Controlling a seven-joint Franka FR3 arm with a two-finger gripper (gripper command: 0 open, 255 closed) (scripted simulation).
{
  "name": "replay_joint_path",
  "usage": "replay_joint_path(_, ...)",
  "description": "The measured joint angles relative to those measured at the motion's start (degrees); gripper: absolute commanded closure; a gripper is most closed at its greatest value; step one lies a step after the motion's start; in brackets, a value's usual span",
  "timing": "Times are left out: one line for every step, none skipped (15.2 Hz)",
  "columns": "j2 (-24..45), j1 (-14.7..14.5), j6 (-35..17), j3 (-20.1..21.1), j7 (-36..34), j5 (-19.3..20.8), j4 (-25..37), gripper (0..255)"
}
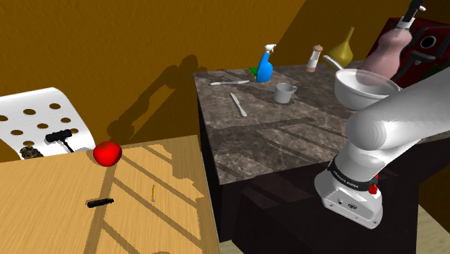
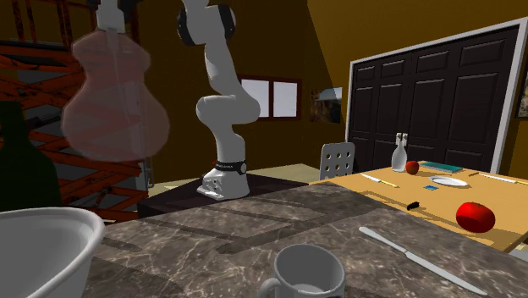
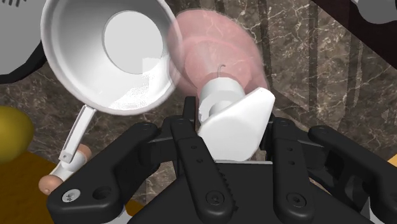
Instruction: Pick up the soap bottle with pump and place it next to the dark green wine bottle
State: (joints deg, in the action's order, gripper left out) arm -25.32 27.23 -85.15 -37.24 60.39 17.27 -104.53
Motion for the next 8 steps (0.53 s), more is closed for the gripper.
replay_joint_path(-0.42,0.14,-0.75,0.00,-0.17,0.21,-1.13,255)
replay_joint_path(-0.41,0.12,-1.38,-0.07,-0.31,0.21,-1.77,255)
replay_joint_path(-0.66,0.21,-2.18,-0.13,-0.46,0.36,-2.80,255)
replay_joint_path(-0.93,0.31,-2.80,-0.19,-0.54,0.53,-3.66,255)
replay_joint_path(-1.15,0.41,-3.50,-0.28,-0.63,0.68,-4.54,255)
replay_joint_path(-1.49,0.53,-4.24,-0.29,-0.82,0.87,-5.61,255)
replay_joint_path(-1.60,0.58,-5.06,-0.42,-0.93,0.98,-6.53,255)
replay_joint_path(-1.80,0.65,-5.71,-0.46,-1.08,1.11,-7.38,255)
